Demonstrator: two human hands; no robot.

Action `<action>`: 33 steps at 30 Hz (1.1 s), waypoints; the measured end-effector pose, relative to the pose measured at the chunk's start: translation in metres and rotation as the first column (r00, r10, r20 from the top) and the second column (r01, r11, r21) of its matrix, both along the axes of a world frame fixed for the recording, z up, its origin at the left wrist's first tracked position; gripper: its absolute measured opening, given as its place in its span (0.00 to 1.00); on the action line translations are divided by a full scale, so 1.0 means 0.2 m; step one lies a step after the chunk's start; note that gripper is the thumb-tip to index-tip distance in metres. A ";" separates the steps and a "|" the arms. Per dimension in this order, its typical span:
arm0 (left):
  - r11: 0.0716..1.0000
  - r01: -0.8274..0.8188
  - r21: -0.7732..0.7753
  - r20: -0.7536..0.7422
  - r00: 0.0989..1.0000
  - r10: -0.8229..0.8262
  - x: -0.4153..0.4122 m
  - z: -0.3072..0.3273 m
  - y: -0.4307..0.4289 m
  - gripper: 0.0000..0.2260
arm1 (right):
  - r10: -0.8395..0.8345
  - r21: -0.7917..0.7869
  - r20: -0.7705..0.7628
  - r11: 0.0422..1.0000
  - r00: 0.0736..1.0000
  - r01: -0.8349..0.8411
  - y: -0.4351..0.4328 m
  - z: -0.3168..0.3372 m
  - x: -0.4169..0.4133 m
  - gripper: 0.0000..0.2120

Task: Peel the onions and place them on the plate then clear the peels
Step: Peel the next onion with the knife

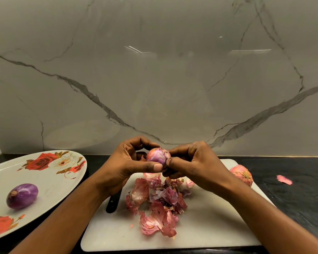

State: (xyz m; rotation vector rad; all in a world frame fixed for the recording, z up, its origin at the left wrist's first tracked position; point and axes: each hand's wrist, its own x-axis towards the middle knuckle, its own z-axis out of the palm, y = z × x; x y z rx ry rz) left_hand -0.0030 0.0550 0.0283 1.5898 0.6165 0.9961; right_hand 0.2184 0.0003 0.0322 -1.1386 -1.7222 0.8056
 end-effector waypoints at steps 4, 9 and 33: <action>1.000 0.027 -0.015 0.030 0.999 -0.026 0.00 0.00 0.00 0.20 | -0.031 0.050 0.015 0.998 0.999 0.030 0.00 -0.01 0.00 0.10; 0.999 0.044 -0.030 0.055 0.998 -0.043 0.00 0.01 -0.01 0.20 | -0.057 0.069 0.010 0.996 0.998 0.056 0.01 -0.02 0.00 0.12; 0.996 0.056 -0.071 0.119 0.992 -0.047 -0.02 0.02 0.00 0.30 | 0.002 0.037 -0.160 0.999 0.987 0.004 -0.01 0.01 -0.01 0.08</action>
